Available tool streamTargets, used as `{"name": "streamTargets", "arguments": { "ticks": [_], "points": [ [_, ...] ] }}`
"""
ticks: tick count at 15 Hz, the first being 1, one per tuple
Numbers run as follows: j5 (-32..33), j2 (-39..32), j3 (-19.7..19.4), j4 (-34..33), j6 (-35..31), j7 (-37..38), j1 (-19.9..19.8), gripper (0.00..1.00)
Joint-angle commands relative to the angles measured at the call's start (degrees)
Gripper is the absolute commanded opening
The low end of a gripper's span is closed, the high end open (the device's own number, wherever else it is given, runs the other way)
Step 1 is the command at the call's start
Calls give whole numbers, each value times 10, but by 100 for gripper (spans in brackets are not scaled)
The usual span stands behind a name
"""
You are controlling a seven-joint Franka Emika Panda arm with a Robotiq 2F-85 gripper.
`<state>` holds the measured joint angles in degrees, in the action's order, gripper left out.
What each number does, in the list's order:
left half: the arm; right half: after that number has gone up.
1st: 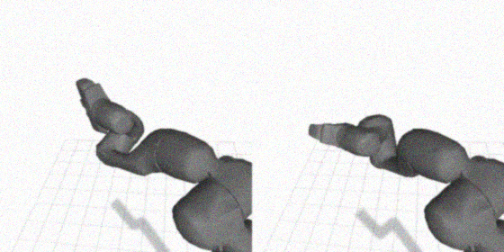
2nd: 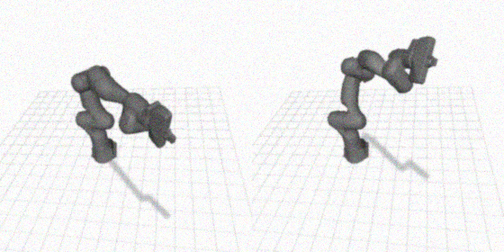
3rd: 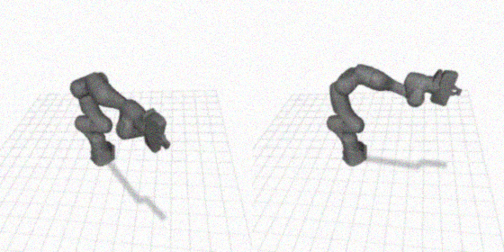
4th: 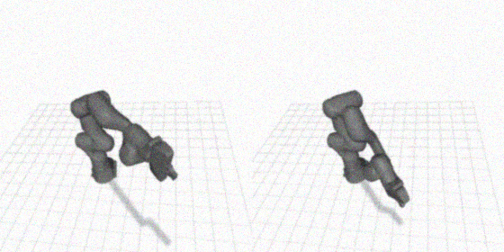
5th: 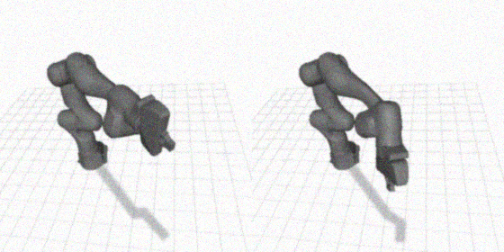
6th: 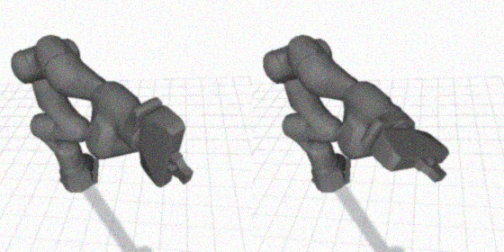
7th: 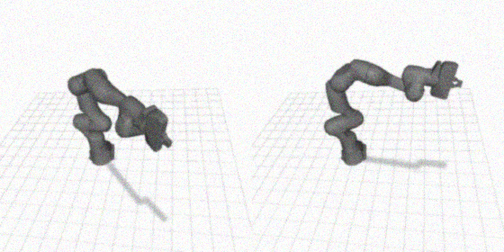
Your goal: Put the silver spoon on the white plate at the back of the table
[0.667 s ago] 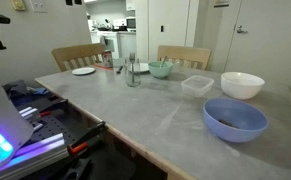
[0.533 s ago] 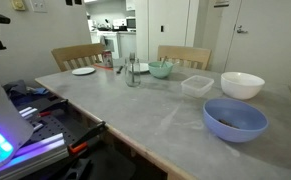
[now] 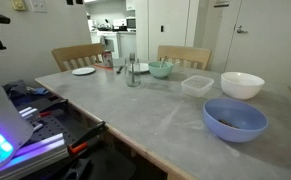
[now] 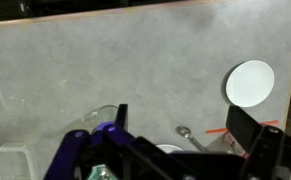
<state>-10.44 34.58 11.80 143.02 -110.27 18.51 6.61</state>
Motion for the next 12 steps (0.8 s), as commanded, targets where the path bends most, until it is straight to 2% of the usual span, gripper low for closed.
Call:
{"name": "streamTargets", "arguments": {
  "ticks": [1,6,12],
  "points": [
    [1,-75,13,-42,-55,-19,9,100],
    [32,-205,26,-119,-122,-78,30,100],
    [104,-384,20,-267,-100,-154,41,100]
  ]
}}
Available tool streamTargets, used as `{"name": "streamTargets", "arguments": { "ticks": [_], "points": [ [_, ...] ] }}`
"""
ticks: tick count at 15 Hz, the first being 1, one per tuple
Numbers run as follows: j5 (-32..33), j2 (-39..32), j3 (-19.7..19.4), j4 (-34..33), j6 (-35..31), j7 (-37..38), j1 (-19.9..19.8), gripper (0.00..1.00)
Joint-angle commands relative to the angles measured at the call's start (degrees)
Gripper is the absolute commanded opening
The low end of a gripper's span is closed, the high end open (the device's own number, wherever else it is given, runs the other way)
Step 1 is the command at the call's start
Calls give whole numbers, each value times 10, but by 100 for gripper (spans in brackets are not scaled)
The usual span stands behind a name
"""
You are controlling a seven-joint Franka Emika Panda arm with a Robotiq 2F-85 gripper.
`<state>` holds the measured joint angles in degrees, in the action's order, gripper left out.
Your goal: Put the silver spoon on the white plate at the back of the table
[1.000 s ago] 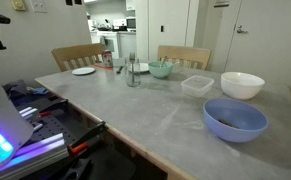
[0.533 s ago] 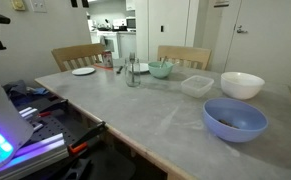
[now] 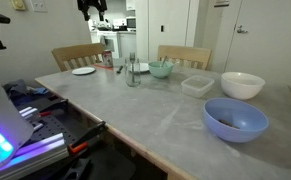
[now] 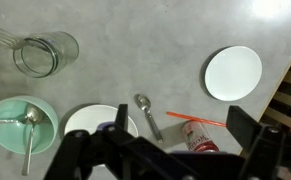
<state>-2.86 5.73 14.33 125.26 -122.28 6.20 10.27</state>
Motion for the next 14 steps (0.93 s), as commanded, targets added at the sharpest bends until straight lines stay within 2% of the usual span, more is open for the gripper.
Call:
{"name": "streamTargets", "arguments": {
  "ticks": [1,4,8,11,12,14],
  "points": [
    [39,-123,-7,-112,21,-33,6,100],
    [68,-205,-14,-174,8,-22,12,100],
    [68,-293,-25,-241,25,-29,20,100],
    [70,-349,-44,-276,23,-1,31,100],
    [56,-310,-37,-235,6,-17,26,100],
    [56,-339,-44,-254,6,-12,30,100]
  ]
}}
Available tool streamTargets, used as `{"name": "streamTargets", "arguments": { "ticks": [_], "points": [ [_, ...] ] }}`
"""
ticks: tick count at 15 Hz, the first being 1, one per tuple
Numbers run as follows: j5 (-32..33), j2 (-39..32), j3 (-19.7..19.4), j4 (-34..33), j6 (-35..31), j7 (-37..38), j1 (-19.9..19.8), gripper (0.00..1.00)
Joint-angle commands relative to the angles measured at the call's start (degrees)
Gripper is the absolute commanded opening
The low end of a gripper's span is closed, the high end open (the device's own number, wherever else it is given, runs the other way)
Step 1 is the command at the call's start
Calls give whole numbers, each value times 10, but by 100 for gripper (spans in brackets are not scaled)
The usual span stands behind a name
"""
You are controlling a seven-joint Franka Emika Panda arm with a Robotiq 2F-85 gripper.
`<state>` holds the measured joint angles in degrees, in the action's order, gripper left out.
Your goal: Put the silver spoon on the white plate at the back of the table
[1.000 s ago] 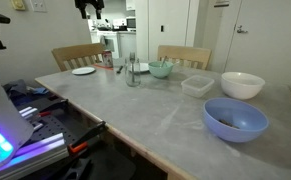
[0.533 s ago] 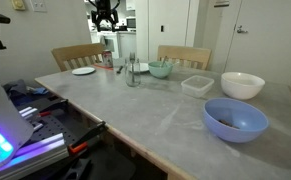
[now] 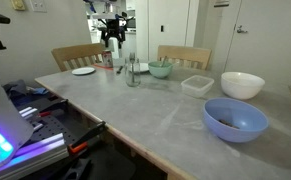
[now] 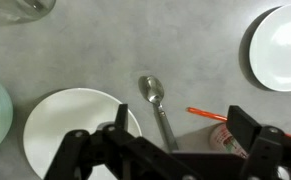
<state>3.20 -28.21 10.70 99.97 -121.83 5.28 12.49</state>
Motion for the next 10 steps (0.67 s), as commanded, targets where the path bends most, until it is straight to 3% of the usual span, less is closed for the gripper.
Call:
{"name": "streamTargets", "arguments": {
  "ticks": [1,5,7,10],
  "points": [
    [-5,-6,-9,-7,2,-2,8,100],
    [-4,-11,-8,-11,-17,-7,8,100],
    [49,-21,-28,-26,1,16,32,100],
    [88,-31,-32,-34,-16,-8,37,100]
  ]
}}
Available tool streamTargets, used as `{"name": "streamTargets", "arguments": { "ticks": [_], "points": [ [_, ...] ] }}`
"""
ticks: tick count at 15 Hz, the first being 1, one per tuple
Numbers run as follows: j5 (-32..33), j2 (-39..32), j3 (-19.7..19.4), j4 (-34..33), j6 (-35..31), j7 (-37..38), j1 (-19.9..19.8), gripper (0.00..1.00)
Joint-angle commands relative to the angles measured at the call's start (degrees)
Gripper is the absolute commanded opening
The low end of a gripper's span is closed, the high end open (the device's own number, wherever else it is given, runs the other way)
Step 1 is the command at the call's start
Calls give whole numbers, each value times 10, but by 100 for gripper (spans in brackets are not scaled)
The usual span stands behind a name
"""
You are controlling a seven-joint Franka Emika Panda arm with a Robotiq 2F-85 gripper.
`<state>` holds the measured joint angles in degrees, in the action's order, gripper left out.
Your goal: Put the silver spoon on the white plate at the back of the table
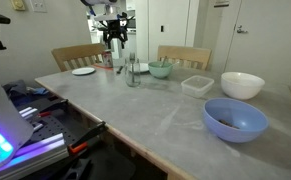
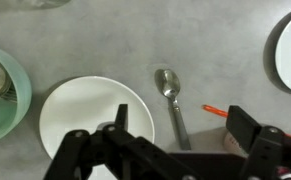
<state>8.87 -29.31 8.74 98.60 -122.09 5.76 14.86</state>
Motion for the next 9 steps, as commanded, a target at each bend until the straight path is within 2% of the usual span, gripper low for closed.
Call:
{"name": "streamTargets", "arguments": {
  "ticks": [1,6,9],
  "points": [
    [28,-24,-10,-21,-30,-19,10,100],
    [-39,-52,13,-9,-166,-72,-25,100],
    [-100,-80,40,0,-235,-135,-55,100]
  ]
}}
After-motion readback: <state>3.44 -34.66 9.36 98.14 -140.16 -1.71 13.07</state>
